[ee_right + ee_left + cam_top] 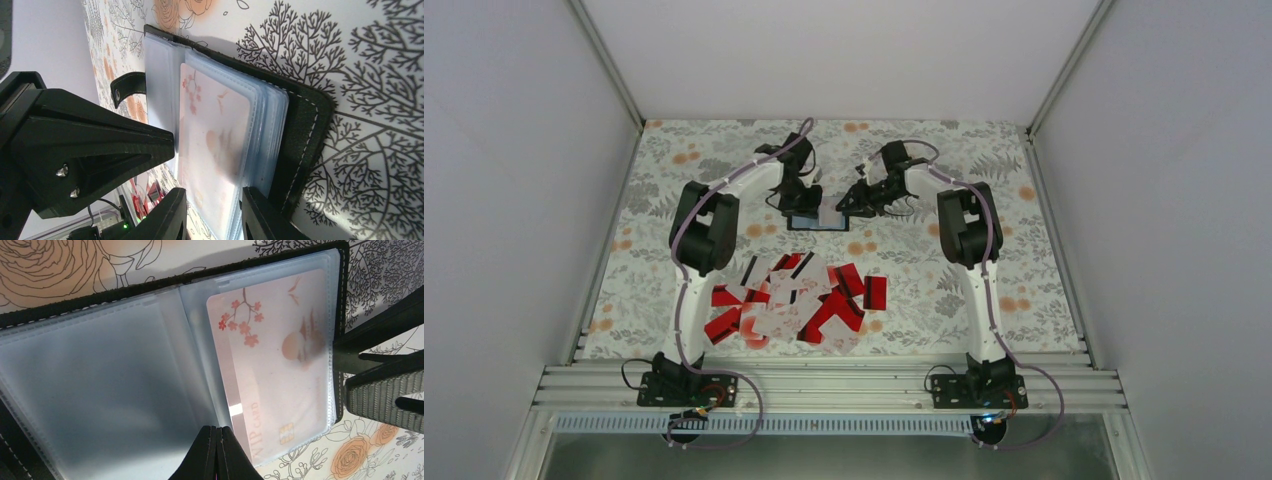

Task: Put the credit cards into the card holder

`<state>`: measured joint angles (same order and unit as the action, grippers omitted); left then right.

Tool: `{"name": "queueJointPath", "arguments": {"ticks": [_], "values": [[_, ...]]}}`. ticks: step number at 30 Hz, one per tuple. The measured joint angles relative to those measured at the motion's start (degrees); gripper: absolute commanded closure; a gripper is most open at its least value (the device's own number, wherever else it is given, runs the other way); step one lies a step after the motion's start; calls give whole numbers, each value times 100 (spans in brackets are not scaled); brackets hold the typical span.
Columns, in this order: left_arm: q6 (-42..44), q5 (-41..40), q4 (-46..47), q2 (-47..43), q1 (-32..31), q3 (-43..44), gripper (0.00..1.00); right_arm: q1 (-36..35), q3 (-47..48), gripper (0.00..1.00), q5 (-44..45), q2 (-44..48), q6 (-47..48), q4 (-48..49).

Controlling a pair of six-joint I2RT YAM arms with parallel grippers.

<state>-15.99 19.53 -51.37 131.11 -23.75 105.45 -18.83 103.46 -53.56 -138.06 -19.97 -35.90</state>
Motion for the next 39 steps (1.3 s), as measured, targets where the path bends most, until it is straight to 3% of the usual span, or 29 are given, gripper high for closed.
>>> {"name": "queueJointPath", "arguments": {"ticks": [39], "values": [[13, 149, 142, 57, -4, -98, 98, -179, 470, 71, 179, -20, 70, -494]]}}
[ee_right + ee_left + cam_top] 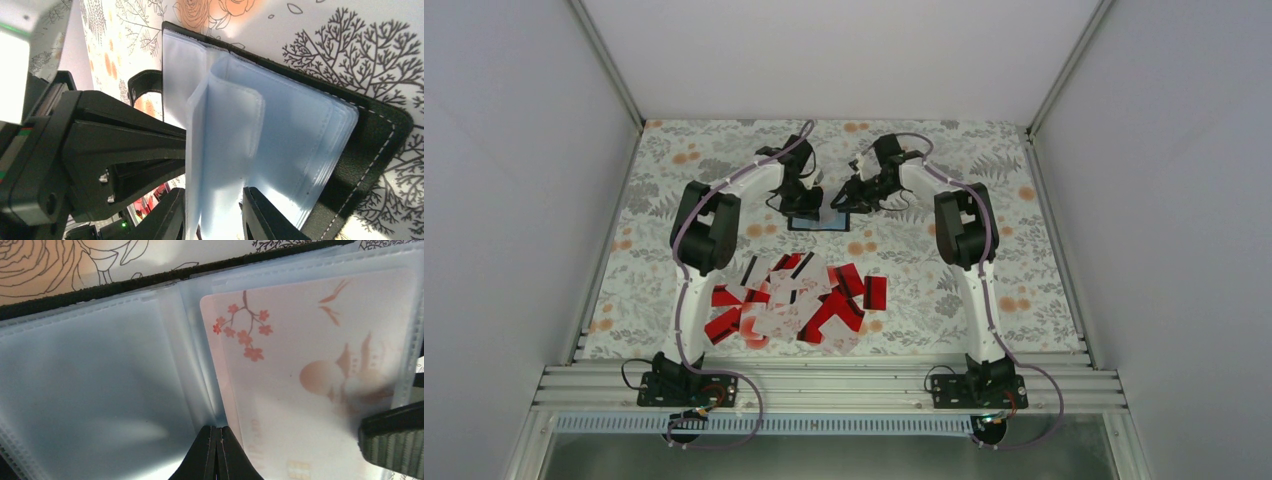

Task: Put the credit cards into the card holder

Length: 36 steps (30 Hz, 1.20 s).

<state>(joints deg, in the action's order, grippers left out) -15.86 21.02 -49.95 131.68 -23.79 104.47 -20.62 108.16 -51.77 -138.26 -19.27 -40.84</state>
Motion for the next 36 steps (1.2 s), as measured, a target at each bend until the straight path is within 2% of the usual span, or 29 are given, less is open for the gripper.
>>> {"name": "queueJointPath", "arguments": {"ticks": [8, 20, 36], "values": [[0, -2, -17, 9, -7, 24, 98, -2, 186, 71, 247, 0, 70, -192], [0, -2, -42, 22, -13, 55, 98, -4, 190, 77, 352, 0, 92, -275], [-20, -260, -227, 24, -28, 199, 96, -98, 236, 70, 31, 0, 72, -251]]}}
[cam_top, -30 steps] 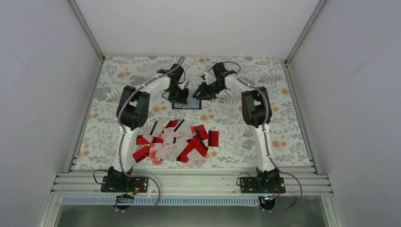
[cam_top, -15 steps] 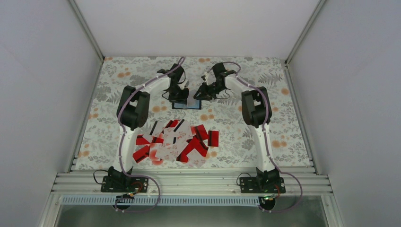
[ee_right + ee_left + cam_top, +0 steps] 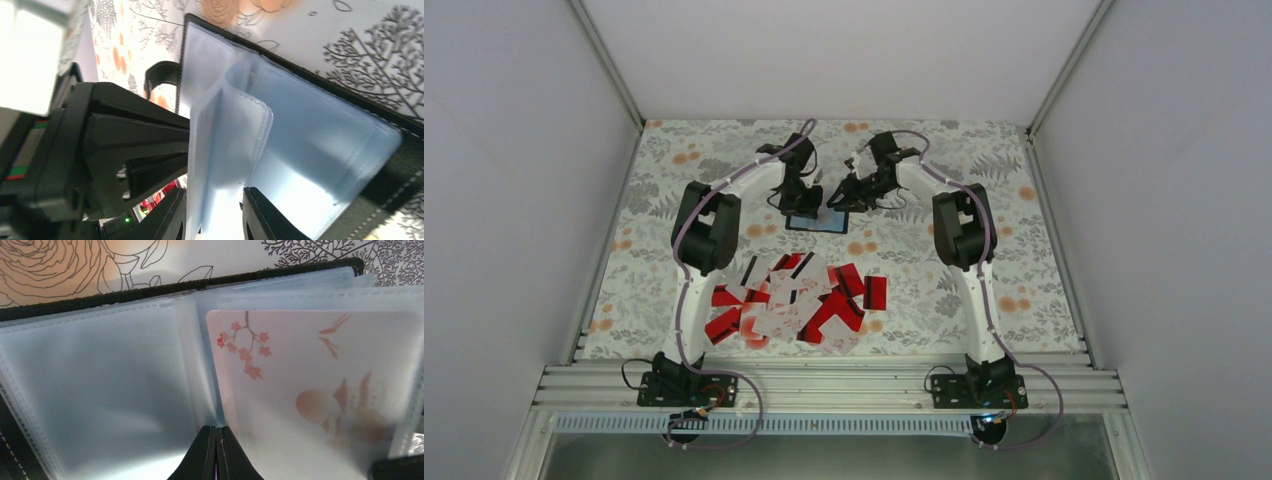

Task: Put the credit cards into the card holder

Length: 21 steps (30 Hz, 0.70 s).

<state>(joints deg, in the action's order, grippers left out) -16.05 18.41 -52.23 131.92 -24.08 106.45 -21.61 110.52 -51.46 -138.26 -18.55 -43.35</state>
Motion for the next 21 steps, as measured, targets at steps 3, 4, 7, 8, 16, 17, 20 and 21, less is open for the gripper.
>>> {"name": "queueJointPath", "arguments": {"ticks": [3, 4, 7, 8, 16, 17, 20, 21], "values": [[0, -39, -20, 0, 0, 0, 96, -24, 55, 70, -98, 0, -31, 28], [0, -44, -20, 0, 0, 0, 96, -35, 74, 70, -125, 0, -37, 39], [-7, -96, -20, -7, 9, -2, 96, -79, 140, 70, -190, -2, -50, 50], [-17, -109, -20, -15, 15, -4, 95, -92, 160, 70, -205, -2, -50, 52], [-164, -393, -4, -588, 247, -382, 92, -225, 520, 70, -337, -164, -160, 83], [-179, -457, 17, -728, 317, -501, 92, -243, 579, 70, -358, -208, -177, 92], [-238, -584, 74, -1106, 522, -820, 92, -293, 739, 71, -413, -389, -221, 116], [-249, -619, 90, -1231, 586, -935, 92, -308, 785, 71, -426, -455, -238, 116]]}}
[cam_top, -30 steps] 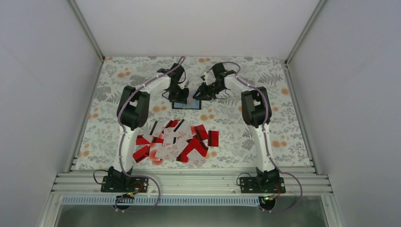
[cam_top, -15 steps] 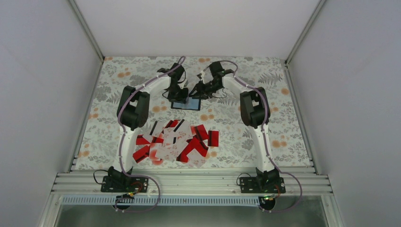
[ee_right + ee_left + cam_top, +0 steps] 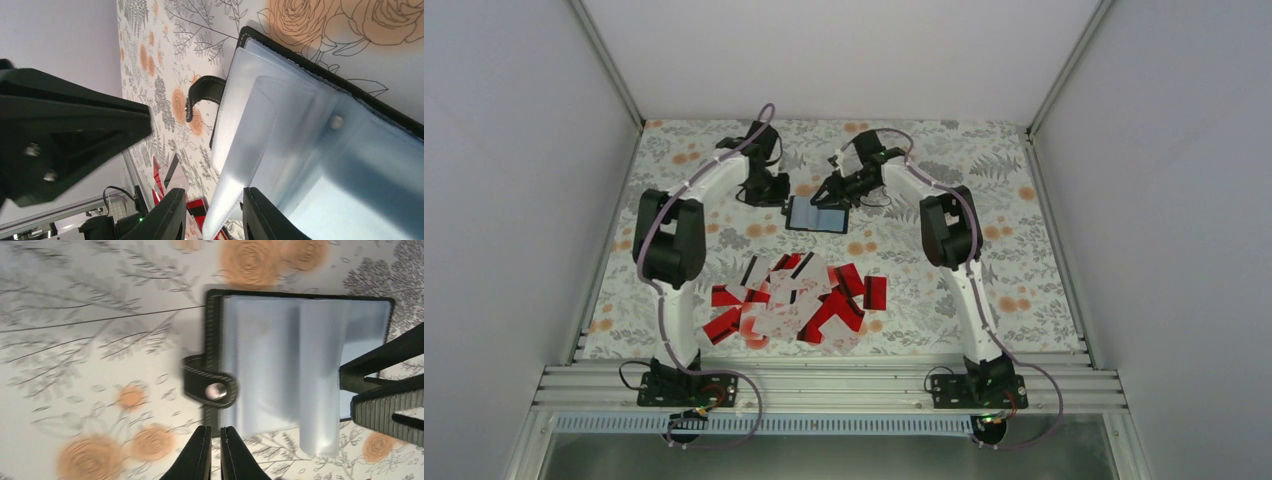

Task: Put the credit cards into the card holder

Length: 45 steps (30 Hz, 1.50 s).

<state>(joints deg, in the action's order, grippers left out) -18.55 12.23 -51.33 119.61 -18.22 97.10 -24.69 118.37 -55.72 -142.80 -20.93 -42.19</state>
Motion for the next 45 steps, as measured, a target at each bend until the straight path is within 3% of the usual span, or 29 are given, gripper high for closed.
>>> {"name": "queueJointPath", "arguments": {"ticks": [4, 8, 13, 17, 18, 25, 32, 36, 38, 45], "values": [[-13, -160, 66, -369, 214, -358, 91, -48, 105, 71, -39, -184, -55, 2], [-15, -201, 249, -647, 229, -686, 79, -83, 179, 72, -114, -289, -68, 26], [4, -278, 431, -1045, 197, -925, 49, -103, 199, 71, -232, -284, -42, 118], [87, -435, 640, -1631, 199, -1222, 4, -114, 199, 72, -157, -197, 103, 114], [70, -503, 684, -1825, 199, -1335, 0, -114, 199, 72, -94, -144, 146, 83], [166, -997, 850, -3001, 201, -2181, 0, -129, -372, 69, 857, 1145, 511, 107], [614, -363, 970, -3528, 52, -2872, 0, -140, -1821, 67, 2570, 3005, 774, 299], [870, -227, 975, -3467, -483, -2907, 0, -114, -2706, 24, 3515, 3615, 767, 341], [986, -160, 973, -3316, -763, -2898, 0, -66, -3130, 11, 3864, 3862, 776, 380], [1401, -76, 896, -2474, -1491, -2883, 8, 164, -3554, 6, 4365, 4188, 741, 474]]}}
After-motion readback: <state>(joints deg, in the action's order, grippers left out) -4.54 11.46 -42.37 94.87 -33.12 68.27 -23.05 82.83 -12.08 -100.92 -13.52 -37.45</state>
